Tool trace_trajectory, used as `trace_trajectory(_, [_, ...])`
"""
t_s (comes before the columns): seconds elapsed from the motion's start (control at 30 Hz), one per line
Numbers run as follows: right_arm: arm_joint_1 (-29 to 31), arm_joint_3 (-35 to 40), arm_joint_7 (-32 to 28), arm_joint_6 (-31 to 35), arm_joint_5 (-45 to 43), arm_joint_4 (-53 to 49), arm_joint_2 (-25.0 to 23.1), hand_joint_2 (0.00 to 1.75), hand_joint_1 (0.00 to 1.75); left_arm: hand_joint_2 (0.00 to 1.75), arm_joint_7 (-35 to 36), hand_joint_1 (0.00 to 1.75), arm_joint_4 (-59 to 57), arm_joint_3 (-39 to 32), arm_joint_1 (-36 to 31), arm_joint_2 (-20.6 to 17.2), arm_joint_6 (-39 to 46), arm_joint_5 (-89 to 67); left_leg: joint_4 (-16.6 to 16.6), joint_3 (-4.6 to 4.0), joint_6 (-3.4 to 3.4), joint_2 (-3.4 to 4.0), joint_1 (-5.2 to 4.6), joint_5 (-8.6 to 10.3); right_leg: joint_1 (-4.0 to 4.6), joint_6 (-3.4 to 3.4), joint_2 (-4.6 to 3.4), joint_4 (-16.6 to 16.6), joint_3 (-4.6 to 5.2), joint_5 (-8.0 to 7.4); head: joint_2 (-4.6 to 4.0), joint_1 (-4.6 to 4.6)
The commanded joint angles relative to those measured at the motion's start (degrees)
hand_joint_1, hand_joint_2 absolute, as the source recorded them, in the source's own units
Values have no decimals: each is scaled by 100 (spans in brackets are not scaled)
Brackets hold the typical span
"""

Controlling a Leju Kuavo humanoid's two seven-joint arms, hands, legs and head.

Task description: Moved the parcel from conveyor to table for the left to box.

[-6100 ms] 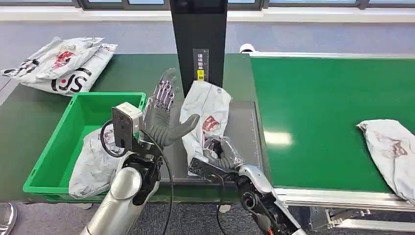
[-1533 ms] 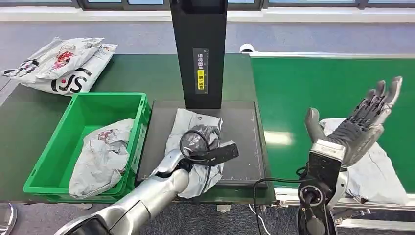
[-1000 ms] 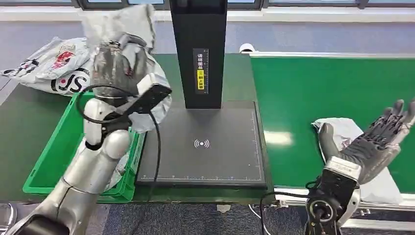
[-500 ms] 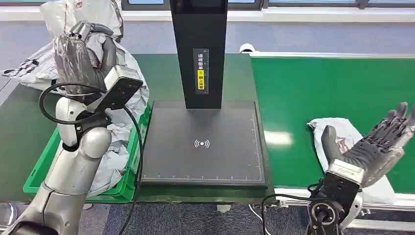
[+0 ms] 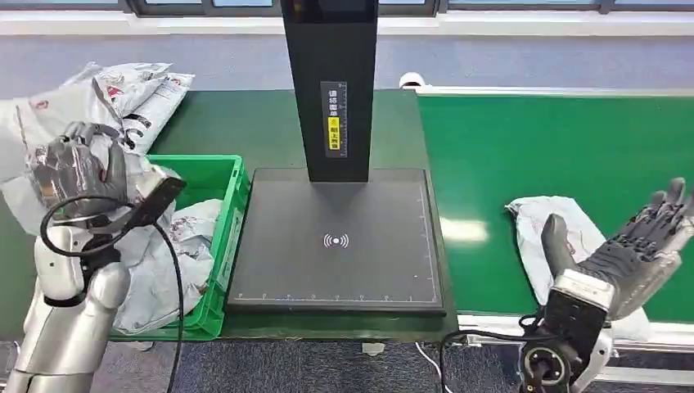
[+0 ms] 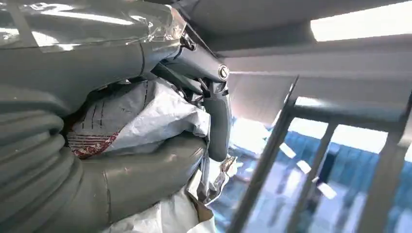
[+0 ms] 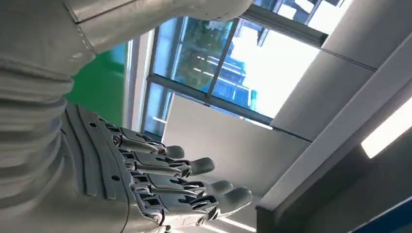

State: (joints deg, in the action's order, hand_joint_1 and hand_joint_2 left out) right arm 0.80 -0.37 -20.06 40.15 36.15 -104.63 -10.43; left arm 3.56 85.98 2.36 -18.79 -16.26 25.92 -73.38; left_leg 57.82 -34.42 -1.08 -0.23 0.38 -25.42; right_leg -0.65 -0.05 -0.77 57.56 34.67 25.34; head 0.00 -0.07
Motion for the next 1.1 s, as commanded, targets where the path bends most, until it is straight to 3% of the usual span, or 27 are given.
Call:
trace_trajectory(0.03, [79,171,100,-15,-25,65,328,175,0,175,146,175,-1415,-116,85,-161,-284,-211,-10,17,2,2,-3,-1,-2,0,4,-8,-16,2,0,0])
trace_trajectory(0.33, [154,289,204,-15,-68,131,448,175,0,175,164,175,-1475,-18,183,-47,-396,-75,-14,21,3,1,0,-2,3,1,12,-16,-24,0,0,2])
trace_trajectory(0.37, [155,293,214,-15,-56,127,445,175,0,175,144,40,-1460,-2,173,-10,-386,2,-12,18,3,0,-2,-2,0,1,12,-13,-21,1,0,0])
trace_trajectory(0.4, [171,308,225,-15,-58,140,456,175,0,175,114,0,-1444,57,178,-7,-409,34,-6,10,2,-3,-1,-2,1,1,12,-7,-14,1,0,0])
trace_trajectory(0.8, [110,214,235,-15,-65,63,435,175,0,175,-539,0,-1327,335,-82,325,-135,1182,-7,10,3,-23,1,2,4,1,34,-12,-19,3,-2,0])
trace_trajectory(0.97, [122,199,173,-15,-145,223,414,175,0,175,-759,0,-1314,916,-253,501,-266,1515,-7,9,4,-36,0,5,3,3,48,-13,-21,4,-2,2])
trace_trajectory(1.1, [124,191,140,-15,-159,242,403,175,0,175,-732,0,-1343,963,-249,490,-217,1537,-5,10,4,-22,3,2,5,2,36,-15,-21,0,-2,2])
